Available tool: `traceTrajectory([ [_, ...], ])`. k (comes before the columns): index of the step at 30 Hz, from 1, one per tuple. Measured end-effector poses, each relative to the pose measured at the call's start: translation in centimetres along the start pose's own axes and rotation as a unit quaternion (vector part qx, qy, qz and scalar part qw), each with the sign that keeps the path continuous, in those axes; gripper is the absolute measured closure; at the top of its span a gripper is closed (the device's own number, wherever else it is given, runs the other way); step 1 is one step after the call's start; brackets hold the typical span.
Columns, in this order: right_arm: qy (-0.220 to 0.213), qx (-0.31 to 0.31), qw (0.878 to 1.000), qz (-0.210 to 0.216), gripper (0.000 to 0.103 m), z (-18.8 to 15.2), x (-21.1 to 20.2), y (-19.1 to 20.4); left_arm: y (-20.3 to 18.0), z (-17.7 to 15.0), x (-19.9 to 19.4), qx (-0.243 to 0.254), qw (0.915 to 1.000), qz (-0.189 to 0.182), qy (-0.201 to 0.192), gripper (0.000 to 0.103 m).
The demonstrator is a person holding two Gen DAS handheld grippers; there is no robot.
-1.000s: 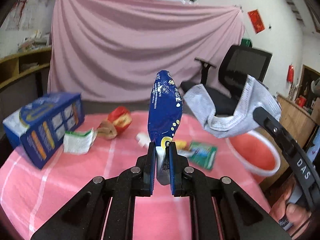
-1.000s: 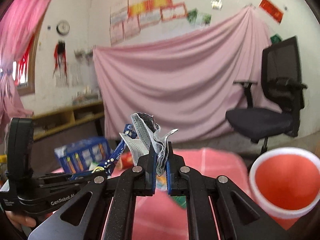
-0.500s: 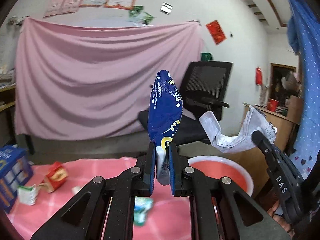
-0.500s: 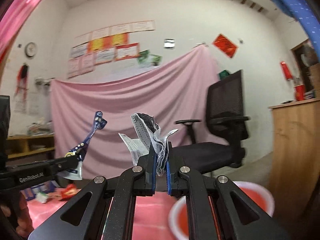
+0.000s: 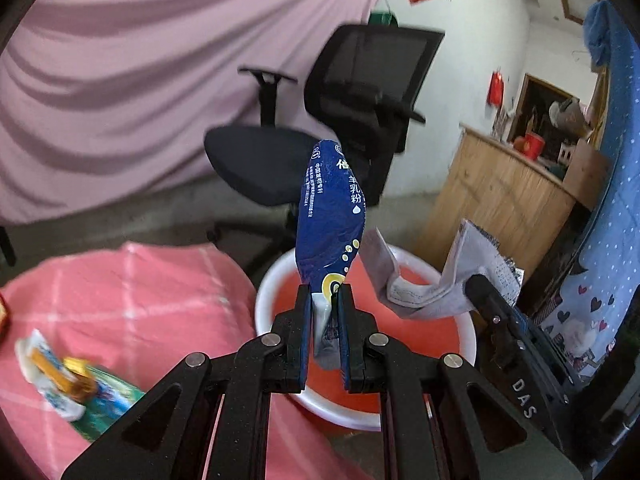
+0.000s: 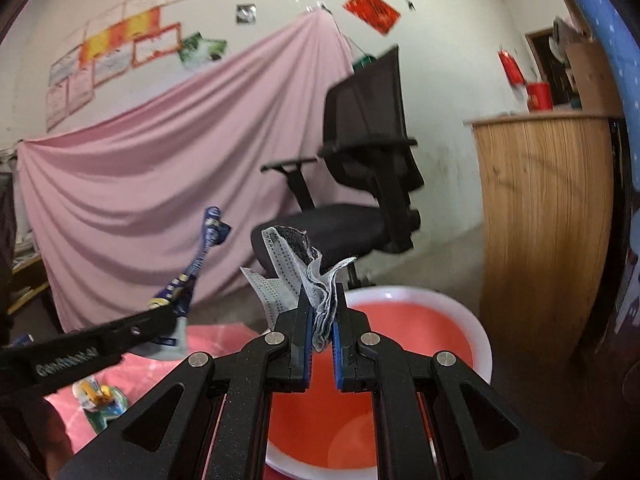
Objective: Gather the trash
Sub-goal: 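Carry wrapper and mask to the pink bin and open both tools, then move both tools back over the remaining trash on the table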
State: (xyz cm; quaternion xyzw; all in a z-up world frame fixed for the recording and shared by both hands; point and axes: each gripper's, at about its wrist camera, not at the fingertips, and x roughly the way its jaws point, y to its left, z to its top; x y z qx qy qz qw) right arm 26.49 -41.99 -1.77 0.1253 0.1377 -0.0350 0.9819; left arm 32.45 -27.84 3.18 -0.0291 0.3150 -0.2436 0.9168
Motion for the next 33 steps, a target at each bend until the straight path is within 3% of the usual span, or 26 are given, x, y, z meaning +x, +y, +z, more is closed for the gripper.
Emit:
traceTrajectory([
  [10, 0.065, 0.051, 0.997, -0.003, 0.096, -0.7, 1.9, -2.4, 0.5, -0.4, 3.1, -0.023, 0.9984, 0.001, 0.051, 0.092],
  [12, 0.077, 0.057, 0.995, -0.002, 0.094, -0.8, 2.3, -2.7, 1.2, -0.5, 3.3, -0.039, 0.9976, -0.005, 0.058, 0.089],
  [14, 0.083, 0.061, 0.995, -0.001, 0.092, -0.8, 2.5, -2.9, 1.9, -0.6, 3.1, -0.053, 0.9968, -0.006, 0.060, 0.077],
  [18, 0.081, 0.060, 0.995, 0.001, 0.072, -0.8, 2.4, -2.8, 2.6, -0.6, 2.4, -0.059, 0.9967, -0.001, 0.056, 0.076],
  [22, 0.080, 0.054, 0.995, 0.004, 0.068, -0.7, 2.4, -2.5, 3.2, -0.7, 1.3, -0.064, 0.9970, 0.003, 0.043, 0.073],
  [23, 0.078, 0.052, 0.996, 0.004, 0.066, -0.7, 2.4, -2.4, 3.4, -0.8, 0.9, -0.064, 0.9973, 0.009, 0.036, 0.068],
  [25, 0.067, 0.049, 0.997, 0.006, 0.050, -0.5, 2.0, -2.2, 3.8, -1.1, -0.2, -0.062, 0.9977, 0.025, 0.014, 0.063],
  [27, 0.045, 0.043, 0.998, 0.010, 0.049, -0.1, 1.2, -1.9, 4.3, -1.4, -1.7, -0.061, 0.9975, 0.034, -0.010, 0.055],
  [29, 0.026, 0.033, 0.999, 0.017, 0.040, 0.2, 0.4, -1.4, 4.9, -1.8, -3.1, -0.063, 0.9963, 0.049, -0.032, 0.044],
  [31, 0.008, 0.029, 0.999, 0.028, 0.021, 0.5, -0.2, -0.8, 5.6, -2.2, -4.5, -0.066, 0.9947, 0.058, -0.054, 0.038],
  [33, -0.010, 0.020, 0.999, 0.040, 0.020, 0.8, -0.9, -0.1, 6.4, -2.6, -6.1, -0.069, 0.9926, 0.068, -0.074, 0.024],
])
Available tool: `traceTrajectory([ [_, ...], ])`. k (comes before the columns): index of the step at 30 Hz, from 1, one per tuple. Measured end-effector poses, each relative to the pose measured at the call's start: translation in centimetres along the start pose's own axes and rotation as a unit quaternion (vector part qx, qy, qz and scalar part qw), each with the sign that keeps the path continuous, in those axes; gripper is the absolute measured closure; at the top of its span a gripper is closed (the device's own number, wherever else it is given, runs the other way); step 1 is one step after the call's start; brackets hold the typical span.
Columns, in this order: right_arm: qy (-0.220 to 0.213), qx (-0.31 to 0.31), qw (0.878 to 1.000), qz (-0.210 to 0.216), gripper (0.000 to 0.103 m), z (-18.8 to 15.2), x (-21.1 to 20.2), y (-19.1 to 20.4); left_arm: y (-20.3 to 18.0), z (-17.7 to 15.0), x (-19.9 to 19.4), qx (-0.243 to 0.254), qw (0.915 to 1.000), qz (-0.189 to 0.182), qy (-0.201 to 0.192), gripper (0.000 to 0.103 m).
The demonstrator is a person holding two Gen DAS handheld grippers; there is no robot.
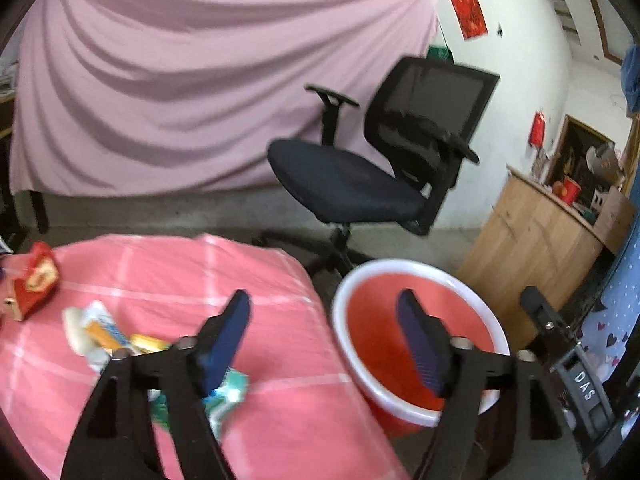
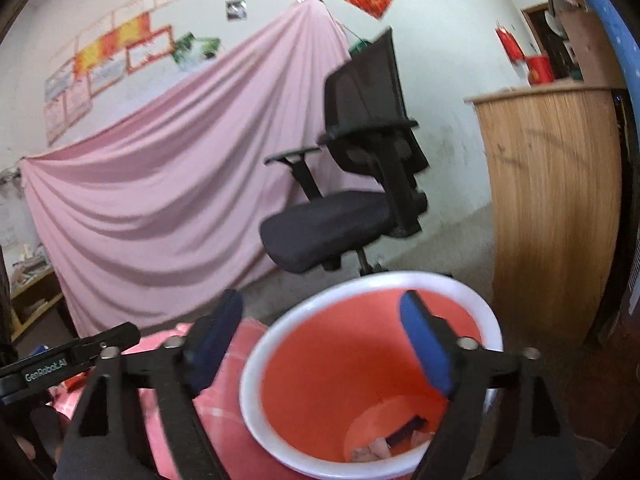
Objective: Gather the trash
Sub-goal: 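Move both tools back over the remaining trash on the table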
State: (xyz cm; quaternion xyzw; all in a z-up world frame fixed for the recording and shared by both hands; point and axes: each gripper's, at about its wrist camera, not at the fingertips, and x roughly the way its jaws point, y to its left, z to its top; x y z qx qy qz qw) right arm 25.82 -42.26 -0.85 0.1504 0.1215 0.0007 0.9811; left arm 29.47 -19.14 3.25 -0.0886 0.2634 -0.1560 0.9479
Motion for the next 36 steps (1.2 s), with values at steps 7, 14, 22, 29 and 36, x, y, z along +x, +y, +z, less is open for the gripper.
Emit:
traceTrajectory([
  [7, -0.072, -0.032, 0.996, 0.052, 0.000, 0.4, -2.7, 3.4, 3.6, -0.9, -6.1, -0.019, 0.9929, 0.055, -0.104, 0.001],
  [14, -0.108, -0.075, 0.984, 0.118, 0.000, 0.2, -4.2, 7.6, 6.5, -2.6, -10.9, -0.010, 0.9811, 0.113, -0.157, 0.001],
  [22, -0.122, -0.134, 0.969, 0.169, 0.000, -1.0, -5.3, 12.3, 9.2, -4.3, -14.3, -0.004, 0.9696, 0.157, -0.188, 0.001],
  [29, -0.080, -0.198, 0.960, 0.180, 0.000, -2.9, -3.9, 16.2, 11.7, -5.9, -15.1, 0.008, 0.9702, 0.179, -0.163, 0.001],
  [36, 0.029, -0.236, 0.962, 0.137, 0.000, -4.4, -0.1, 17.8, 13.8, -6.5, -12.8, -0.006, 0.9755, 0.201, -0.089, 0.001],
])
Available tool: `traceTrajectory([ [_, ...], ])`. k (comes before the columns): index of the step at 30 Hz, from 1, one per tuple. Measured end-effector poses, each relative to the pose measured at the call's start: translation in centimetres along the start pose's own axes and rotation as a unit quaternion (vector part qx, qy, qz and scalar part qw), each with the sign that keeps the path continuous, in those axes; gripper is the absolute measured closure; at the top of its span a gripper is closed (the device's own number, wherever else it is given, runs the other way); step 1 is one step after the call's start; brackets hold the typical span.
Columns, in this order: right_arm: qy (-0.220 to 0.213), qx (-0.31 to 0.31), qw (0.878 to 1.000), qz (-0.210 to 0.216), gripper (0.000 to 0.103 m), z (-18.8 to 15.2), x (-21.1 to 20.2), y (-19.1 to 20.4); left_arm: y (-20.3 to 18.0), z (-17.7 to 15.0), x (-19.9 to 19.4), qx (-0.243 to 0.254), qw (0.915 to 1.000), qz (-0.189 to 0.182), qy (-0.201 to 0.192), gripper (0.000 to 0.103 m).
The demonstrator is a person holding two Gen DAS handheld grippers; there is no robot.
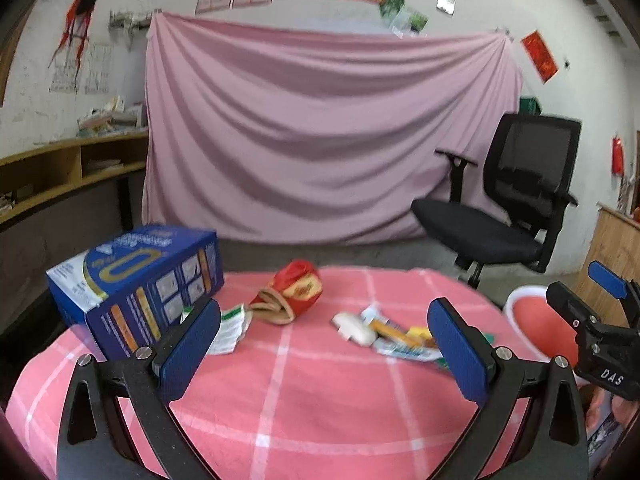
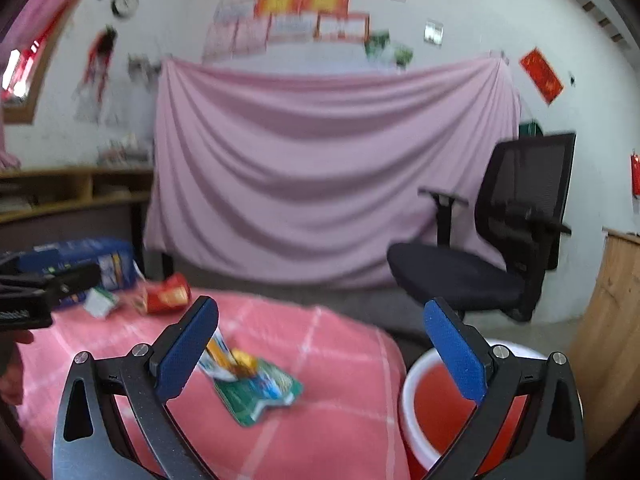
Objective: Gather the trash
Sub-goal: 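Move both tools back over the remaining trash on the table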
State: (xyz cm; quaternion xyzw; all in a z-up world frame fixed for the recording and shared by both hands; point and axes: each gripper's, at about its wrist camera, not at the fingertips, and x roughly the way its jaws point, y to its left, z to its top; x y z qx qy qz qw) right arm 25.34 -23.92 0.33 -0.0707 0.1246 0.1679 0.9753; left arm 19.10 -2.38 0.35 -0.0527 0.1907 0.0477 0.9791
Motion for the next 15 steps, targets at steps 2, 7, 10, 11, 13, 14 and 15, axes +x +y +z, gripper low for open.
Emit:
traceTrajectory([
  [2, 0.027, 0.008, 1.000, 0.006, 0.000, -0.2, 1.0, -0.3, 0.2, -0.1, 1.0, 0.000, 0.9997, 0.000, 0.023, 0.001],
  [7, 0.074, 0.020, 0.997, 0.017, 0.005, -0.9, 2.5, -0.7, 0.4, -0.3, 3.7, 0.012, 0.9971, -0.001, 0.075, 0.002],
  [10, 0.111, 0.019, 0.993, 0.025, 0.012, -1.2, 3.9, -0.5, 0.3, -0.3, 5.2, 0.022, 0.9940, -0.013, 0.106, 0.005],
  [11, 0.130, 0.016, 0.991, 0.025, 0.013, -1.4, 4.6, -0.4, 0.2, -0.3, 5.9, 0.026, 0.9925, -0.016, 0.119, 0.010],
  [13, 0.154, 0.010, 0.988, 0.027, 0.016, -1.7, 5.5, -0.2, 0.0, -0.3, 6.9, 0.033, 0.9890, -0.024, 0.142, 0.019],
  [14, 0.167, 0.005, 0.985, 0.031, 0.016, -1.9, 6.0, 0.0, -0.1, -0.3, 7.4, 0.036, 0.9872, -0.028, 0.153, 0.024],
  [15, 0.174, 0.002, 0.984, 0.036, 0.016, -2.0, 6.2, 0.2, -0.1, -0.3, 7.9, 0.039, 0.9853, -0.032, 0.163, 0.026],
])
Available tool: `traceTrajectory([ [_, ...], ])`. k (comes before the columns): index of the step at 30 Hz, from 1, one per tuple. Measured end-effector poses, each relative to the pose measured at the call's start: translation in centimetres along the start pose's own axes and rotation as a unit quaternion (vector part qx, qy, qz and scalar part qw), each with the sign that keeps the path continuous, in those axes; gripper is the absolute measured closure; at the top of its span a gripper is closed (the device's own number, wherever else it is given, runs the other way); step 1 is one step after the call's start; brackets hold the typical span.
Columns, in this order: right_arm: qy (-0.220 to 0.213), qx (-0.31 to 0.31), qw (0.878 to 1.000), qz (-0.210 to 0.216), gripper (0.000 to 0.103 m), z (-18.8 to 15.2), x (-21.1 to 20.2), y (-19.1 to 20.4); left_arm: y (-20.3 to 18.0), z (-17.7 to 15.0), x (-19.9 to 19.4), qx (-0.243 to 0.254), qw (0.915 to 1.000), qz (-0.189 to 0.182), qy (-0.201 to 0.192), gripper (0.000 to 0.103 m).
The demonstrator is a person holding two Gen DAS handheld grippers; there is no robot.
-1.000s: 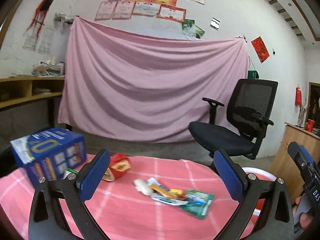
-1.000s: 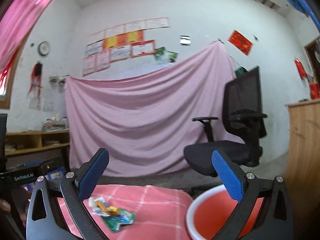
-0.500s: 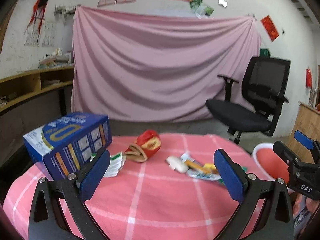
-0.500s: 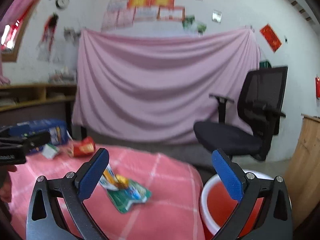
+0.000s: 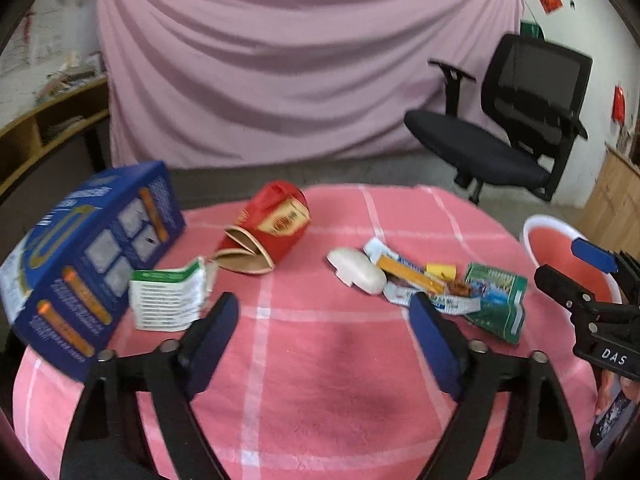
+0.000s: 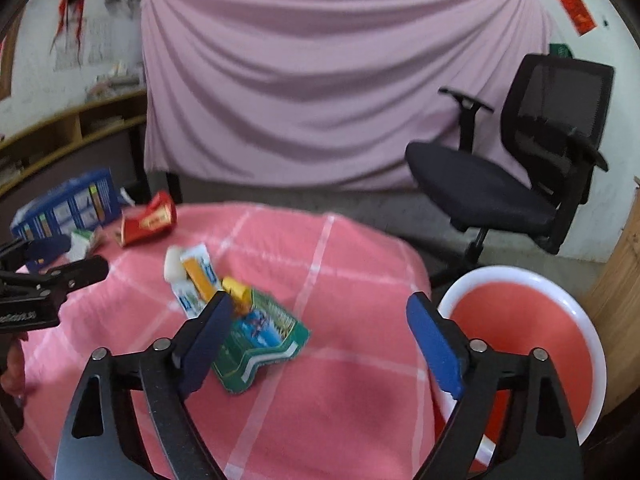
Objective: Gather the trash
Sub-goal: 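Move both tools back over the remaining trash on the table, then grasp the white soap with the left tool while the right tool grasps the green packet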
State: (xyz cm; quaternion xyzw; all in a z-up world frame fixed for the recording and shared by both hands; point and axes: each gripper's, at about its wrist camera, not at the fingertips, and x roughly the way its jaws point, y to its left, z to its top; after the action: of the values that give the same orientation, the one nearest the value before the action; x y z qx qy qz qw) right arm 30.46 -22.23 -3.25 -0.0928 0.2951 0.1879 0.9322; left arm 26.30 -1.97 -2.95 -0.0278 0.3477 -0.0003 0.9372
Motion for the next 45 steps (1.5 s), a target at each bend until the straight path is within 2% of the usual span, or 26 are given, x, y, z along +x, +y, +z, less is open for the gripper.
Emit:
traceTrajectory([
  [6, 0.060, -0.022, 0.997, 0.039, 0.016, -0.3, 2.1, 0.8, 0.1, 0.1, 2.0, 0.006, 0.9985, -0.018, 0.052, 0.037],
  [8, 0.086, -0.025, 0.995, 0.053, 0.020, -0.5, 3.1, 0.9, 0.4, 0.1, 2.5, 0.001, 0.9976, -0.024, 0.065, 0.041],
  [10, 0.111, -0.024, 0.991, 0.064, 0.035, -0.6, 4.0, 1.0, 0.6, 0.2, 2.9, -0.004, 0.9968, -0.030, 0.074, 0.041],
  [14, 0.138, -0.020, 0.986, 0.088, 0.047, -0.8, 4.9, 0.9, 0.7, 0.8, 3.4, -0.009, 0.9957, -0.043, 0.082, 0.041],
  [15, 0.139, -0.018, 0.986, 0.090, 0.054, -0.7, 5.0, 0.9, 0.6, 0.9, 3.4, -0.008, 0.9955, -0.047, 0.082, 0.041],
  [21, 0.141, 0.017, 0.984, 0.108, 0.065, -0.6, 5.2, -0.6, -0.1, 1.9, 4.6, -0.003, 0.9949, -0.053, 0.086, 0.041],
  [23, 0.138, 0.033, 0.984, 0.105, 0.073, -0.5, 5.2, -1.3, -0.3, 2.2, 5.3, 0.000, 0.9945, -0.050, 0.092, 0.041],
  [25, 0.137, 0.044, 0.986, 0.089, 0.095, -0.5, 5.3, -2.1, -0.6, 2.5, 5.8, 0.006, 0.9945, -0.042, 0.096, 0.044],
  [30, 0.134, 0.066, 0.983, 0.103, 0.096, -0.4, 5.4, -2.9, -1.2, 3.0, 7.1, 0.025, 0.9936, -0.021, 0.108, 0.048],
  [33, 0.130, 0.063, 0.984, 0.103, 0.096, -0.3, 5.3, -2.8, -1.4, 3.0, 7.7, 0.030, 0.9933, -0.006, 0.111, 0.061],
  [35, 0.127, 0.066, 0.984, 0.107, 0.096, -0.3, 5.2, -2.9, -1.5, 3.0, 8.0, 0.027, 0.9935, -0.002, 0.111, 0.072],
  [40, 0.117, 0.061, 0.985, 0.112, 0.098, -0.2, 4.9, -2.8, -1.0, 2.7, 7.5, 0.016, 0.9943, -0.009, 0.105, 0.076],
  [45, 0.080, 0.051, 0.990, 0.109, 0.098, -0.1, 3.4, -2.5, -0.1, 1.6, 5.4, -0.003, 0.9957, -0.021, 0.090, 0.077],
])
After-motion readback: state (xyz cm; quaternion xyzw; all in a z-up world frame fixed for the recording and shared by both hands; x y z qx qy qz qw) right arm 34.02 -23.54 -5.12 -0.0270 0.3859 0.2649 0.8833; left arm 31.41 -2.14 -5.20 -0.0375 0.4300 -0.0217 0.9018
